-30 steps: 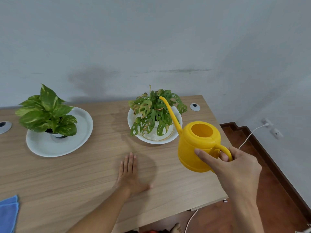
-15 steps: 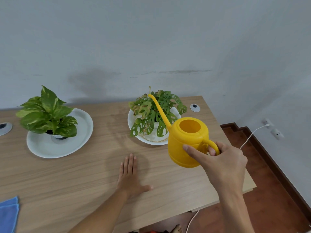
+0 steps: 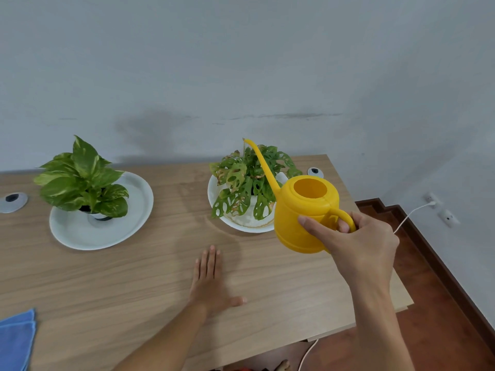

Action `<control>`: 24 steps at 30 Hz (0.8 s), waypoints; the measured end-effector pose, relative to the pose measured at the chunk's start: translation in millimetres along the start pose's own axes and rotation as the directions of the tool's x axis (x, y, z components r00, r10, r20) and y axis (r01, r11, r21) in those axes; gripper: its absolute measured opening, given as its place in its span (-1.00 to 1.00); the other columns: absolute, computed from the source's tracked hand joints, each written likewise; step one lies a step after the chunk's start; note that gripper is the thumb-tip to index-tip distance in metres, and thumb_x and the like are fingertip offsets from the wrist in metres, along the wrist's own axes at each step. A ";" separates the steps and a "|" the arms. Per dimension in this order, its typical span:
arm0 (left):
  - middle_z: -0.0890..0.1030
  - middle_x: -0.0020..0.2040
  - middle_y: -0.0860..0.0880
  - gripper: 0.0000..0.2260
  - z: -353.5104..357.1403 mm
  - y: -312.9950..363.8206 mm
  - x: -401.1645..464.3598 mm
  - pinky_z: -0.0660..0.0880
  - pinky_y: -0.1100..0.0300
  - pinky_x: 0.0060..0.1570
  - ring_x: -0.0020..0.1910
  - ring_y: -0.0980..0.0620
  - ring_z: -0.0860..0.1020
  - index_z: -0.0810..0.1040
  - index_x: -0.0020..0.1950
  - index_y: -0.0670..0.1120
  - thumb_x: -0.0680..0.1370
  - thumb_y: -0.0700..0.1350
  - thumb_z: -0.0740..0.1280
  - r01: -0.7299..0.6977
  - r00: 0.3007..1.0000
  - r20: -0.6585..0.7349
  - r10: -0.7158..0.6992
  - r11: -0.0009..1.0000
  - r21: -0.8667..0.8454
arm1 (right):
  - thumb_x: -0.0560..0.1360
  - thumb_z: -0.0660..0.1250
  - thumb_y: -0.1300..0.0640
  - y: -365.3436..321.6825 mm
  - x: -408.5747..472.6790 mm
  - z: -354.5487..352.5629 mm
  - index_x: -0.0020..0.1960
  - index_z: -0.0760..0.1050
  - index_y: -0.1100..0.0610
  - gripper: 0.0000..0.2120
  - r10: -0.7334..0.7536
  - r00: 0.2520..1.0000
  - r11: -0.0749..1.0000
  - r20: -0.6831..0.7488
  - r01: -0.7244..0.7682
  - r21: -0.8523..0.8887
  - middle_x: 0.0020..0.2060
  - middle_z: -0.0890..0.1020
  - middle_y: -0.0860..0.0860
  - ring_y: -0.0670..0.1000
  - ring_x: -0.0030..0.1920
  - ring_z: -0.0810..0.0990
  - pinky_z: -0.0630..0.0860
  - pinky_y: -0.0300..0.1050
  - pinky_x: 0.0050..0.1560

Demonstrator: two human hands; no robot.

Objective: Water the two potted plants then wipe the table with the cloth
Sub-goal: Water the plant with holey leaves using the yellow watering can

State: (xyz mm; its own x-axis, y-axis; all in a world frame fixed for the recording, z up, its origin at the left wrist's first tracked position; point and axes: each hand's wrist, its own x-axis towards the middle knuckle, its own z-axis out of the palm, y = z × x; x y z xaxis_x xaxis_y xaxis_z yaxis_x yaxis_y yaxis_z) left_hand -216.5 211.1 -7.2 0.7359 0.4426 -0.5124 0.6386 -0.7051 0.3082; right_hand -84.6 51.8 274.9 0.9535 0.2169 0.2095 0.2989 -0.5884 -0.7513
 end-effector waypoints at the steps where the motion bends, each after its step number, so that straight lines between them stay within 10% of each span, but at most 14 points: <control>1: -0.61 0.46 -0.05 0.34 -0.2 0.0 -0.2 -0.65 0.02 0.33 0.38 -0.01 -0.67 -0.58 0.44 -0.13 0.19 0.66 0.17 0.001 1.000 0.003 -0.001 1.000 -0.006 | 0.15 0.63 -0.19 0.0 1.9 -0.3 -0.47 0.31 0.18 -0.40 -0.002 1.000 1.000 -0.003 0.002 -0.004 -0.51 0.45 0.12 -0.01 -0.45 0.40 0.44 -0.03 -0.37; 24: -0.59 0.49 -0.05 0.34 6.5 0.1 4.4 -0.46 -0.05 0.49 0.46 -0.04 -0.59 -0.52 0.51 -0.13 0.19 0.64 0.18 0.024 0.999 -0.032 -0.024 1.000 -0.013 | 0.14 0.61 -0.26 28.4 10.8 -20.3 -0.40 0.45 0.27 -0.38 0.040 0.998 0.992 -0.044 -0.045 -0.120 -0.50 0.51 0.19 0.10 -0.44 0.45 0.50 0.04 -0.36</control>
State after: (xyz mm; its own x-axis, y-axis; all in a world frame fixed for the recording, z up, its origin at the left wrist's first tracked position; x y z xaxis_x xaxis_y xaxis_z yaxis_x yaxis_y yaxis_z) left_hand -214.7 209.3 -14.6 0.7271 0.4769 -0.4939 0.6588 -0.6871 0.3064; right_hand -65.0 21.7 268.5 0.9656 0.1587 0.2061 0.2579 -0.6870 -0.6793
